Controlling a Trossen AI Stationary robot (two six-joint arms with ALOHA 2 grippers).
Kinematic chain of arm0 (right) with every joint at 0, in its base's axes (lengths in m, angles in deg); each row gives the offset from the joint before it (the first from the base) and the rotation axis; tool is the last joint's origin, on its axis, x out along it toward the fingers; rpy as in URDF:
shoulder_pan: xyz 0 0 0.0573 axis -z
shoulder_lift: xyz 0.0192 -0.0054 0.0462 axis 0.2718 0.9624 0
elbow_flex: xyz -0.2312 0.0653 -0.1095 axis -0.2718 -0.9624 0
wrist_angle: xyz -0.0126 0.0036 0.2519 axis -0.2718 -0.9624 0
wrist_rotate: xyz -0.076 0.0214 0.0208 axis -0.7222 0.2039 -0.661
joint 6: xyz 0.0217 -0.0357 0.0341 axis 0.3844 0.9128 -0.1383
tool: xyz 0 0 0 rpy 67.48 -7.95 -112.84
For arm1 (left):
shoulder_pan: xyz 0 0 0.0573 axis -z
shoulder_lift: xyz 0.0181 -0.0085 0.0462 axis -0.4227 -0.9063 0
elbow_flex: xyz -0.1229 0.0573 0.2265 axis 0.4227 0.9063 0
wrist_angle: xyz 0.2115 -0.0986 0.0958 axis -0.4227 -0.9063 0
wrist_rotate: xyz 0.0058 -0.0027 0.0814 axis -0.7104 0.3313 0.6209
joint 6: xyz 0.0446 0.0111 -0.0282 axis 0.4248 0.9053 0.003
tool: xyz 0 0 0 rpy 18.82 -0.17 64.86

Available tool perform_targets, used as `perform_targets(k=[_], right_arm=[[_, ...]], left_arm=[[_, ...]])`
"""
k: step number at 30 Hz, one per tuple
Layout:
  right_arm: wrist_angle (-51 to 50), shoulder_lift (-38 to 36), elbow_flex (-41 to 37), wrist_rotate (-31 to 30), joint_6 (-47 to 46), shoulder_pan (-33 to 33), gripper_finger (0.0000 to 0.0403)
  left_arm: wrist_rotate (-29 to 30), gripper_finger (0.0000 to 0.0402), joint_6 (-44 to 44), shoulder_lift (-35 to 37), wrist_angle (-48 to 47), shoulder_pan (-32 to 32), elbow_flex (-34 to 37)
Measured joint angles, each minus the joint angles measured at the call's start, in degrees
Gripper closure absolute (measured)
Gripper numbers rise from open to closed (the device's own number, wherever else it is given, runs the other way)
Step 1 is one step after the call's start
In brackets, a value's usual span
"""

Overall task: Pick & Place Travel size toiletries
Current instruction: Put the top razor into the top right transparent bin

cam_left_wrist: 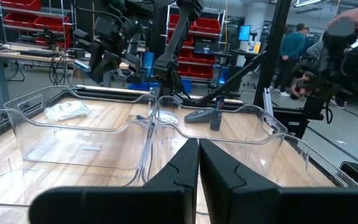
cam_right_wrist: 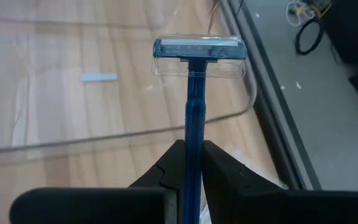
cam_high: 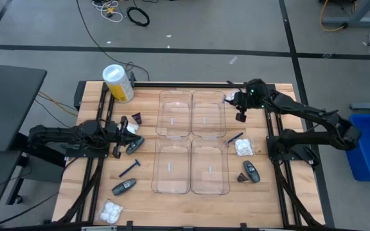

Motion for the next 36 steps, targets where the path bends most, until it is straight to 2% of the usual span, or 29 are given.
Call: perform_targets(k=[9, 22, 36], right_arm=[[2.79, 0.02, 0.02, 2.08, -2.32, 0.00, 0.0358], [18.80, 0.02, 0.02, 10.13, -14.10, 0.00, 0.0358], [24.49, 0.08, 0.01, 10.23, -19.65, -0.03, 0.0358]], left_arm=[[-0.02, 0.0379, 0.00, 0.01, 0.00, 0.00, 0.01], [-0.01, 0.0379, -0.01, 0.00, 0.00, -0.01, 0.00], [0.00, 0.0379, 0.00, 0.00, 0.00, 0.00, 0.01]])
